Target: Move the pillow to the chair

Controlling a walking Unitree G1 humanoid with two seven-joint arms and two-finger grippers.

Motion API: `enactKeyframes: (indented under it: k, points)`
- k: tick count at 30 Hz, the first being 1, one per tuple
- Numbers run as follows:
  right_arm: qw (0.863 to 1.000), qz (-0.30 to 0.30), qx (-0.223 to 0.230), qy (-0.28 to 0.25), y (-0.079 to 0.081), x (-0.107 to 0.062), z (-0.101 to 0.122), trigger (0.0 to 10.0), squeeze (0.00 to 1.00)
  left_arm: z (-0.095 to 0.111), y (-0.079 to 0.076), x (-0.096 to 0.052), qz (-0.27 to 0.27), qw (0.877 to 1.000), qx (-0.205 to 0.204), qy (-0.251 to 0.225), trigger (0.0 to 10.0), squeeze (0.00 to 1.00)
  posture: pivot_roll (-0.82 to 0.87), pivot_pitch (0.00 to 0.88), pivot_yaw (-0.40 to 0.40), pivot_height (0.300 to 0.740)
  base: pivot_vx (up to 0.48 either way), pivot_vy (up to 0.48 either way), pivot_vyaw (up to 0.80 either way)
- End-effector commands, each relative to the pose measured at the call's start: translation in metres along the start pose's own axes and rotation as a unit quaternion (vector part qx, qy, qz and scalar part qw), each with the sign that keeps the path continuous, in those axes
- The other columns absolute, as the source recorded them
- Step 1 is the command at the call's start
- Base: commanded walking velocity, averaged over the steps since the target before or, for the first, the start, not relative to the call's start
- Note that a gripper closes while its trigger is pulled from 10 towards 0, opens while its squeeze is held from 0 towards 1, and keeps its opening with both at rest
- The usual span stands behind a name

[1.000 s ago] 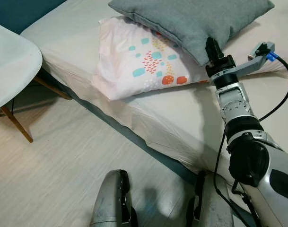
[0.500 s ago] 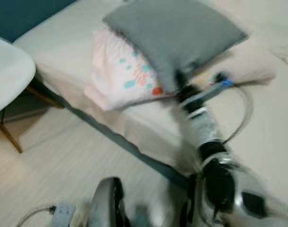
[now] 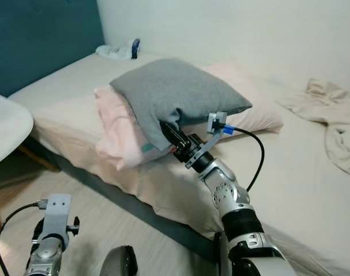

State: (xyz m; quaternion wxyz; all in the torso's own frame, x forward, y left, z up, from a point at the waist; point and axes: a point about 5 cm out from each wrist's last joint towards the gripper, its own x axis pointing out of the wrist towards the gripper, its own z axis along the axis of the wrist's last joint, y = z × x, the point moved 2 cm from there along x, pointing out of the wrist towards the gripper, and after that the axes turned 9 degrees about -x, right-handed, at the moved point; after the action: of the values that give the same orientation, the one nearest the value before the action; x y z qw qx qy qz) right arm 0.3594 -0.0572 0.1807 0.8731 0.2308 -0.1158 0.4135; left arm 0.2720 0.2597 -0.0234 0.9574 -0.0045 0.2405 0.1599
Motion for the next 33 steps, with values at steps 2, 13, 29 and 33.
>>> enactKeyframes:
  k: [2,13,29,33]
  points:
    - [0.999,0.043,-0.002,-0.029,0.013,0.010,0.016,0.0,0.00,-0.013,-0.020,-0.003,-0.035,0.998,-0.042,0.030,10.0,0.00,0.03,0.000,0.026,0.530,0.000,0.000,0.00]
    - [0.997,0.015,-0.022,-0.070,0.004,0.011,0.046,0.0,0.00,-0.012,-0.113,-0.018,-0.195,0.979,-0.054,0.025,10.0,0.00,0.03,0.000,0.009,0.578,0.000,0.000,0.00]
    - [0.998,0.002,-0.049,-0.044,0.002,0.010,0.034,0.0,0.00,-0.017,-0.096,-0.014,-0.163,0.985,-0.030,0.042,10.0,0.00,0.02,0.000,0.021,0.646,0.000,0.000,0.00]
    - [0.998,0.002,-0.049,-0.027,0.005,0.007,0.022,0.0,0.00,-0.025,-0.084,-0.014,-0.141,0.988,-0.029,0.058,10.0,0.00,0.02,0.000,0.022,0.666,0.000,0.000,0.00]
